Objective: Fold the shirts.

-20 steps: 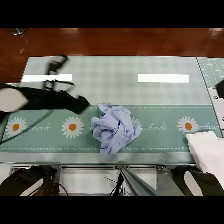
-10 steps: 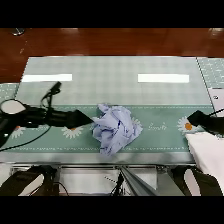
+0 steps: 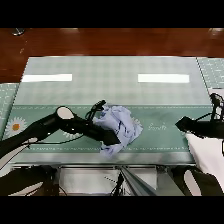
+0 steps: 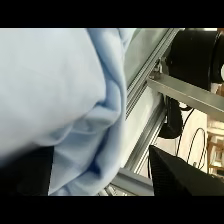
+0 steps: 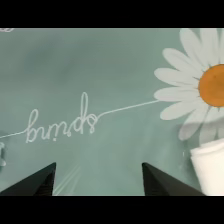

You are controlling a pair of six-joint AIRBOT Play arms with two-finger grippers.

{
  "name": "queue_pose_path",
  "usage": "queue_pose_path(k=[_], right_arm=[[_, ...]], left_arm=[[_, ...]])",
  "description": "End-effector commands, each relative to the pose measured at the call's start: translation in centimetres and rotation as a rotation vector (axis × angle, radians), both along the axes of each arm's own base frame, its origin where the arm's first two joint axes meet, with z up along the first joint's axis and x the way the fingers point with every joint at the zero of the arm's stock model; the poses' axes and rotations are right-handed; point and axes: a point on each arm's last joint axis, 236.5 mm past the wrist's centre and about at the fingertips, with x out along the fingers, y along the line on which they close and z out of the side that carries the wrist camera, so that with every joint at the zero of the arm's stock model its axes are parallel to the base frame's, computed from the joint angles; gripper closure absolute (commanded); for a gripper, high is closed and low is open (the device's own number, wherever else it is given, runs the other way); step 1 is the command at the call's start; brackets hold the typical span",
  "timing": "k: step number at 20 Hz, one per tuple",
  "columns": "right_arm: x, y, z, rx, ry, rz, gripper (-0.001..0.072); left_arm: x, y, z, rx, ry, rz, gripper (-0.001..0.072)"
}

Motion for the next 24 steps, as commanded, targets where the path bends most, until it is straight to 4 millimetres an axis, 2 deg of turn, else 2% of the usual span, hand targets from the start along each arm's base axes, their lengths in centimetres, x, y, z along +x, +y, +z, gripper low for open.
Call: queue_pose_path(k=[1,2,5,8,10,12,15,19,24], right_arm=[[1.4,2.0,0.5,0.036,-0.053,0.019,0.0091],[1.8,2.9,0.5,0.054,-0.06,0.033,0.0091],[2.8,5.9,-0.8,0.122,-0.03,0.077,0.0091],[3.4,10.2,-3.0,0.204,0.023,0.143,0.0091],[3.1,12.8,-4.8,0.236,0.076,0.194,0.0091],[3.1,14.9,-6.3,0.261,0.101,0.229,0.0091],[4.5,17.5,-7.1,0.333,0.095,0.248,0.0091],[2.8,20.7,-7.9,0.38,0.179,0.365,0.0091],[-0.4,22.3,-8.2,0.354,0.24,0.495,0.0091]], left_arm=[[-0.4,-1.5,-0.4,0.005,-0.025,-0.052,0.0624],[-0.1,-1.3,-0.1,0.005,-0.045,-0.071,0.0684],[1.0,1.6,1.1,0.024,-0.054,-0.136,0.0685],[3.9,5.0,2.5,0.028,-0.051,-0.045,0.0685],[5.5,6.3,3.0,0.023,-0.062,0.016,0.0685],[6.2,6.8,3.0,0.026,-0.06,0.039,0.0685],[6.2,6.8,3.0,0.028,-0.061,0.041,0.0685],[6.2,6.8,3.0,0.029,-0.058,0.044,0.0685],[6.8,6.8,2.8,0.035,-0.071,0.067,0.0684]])
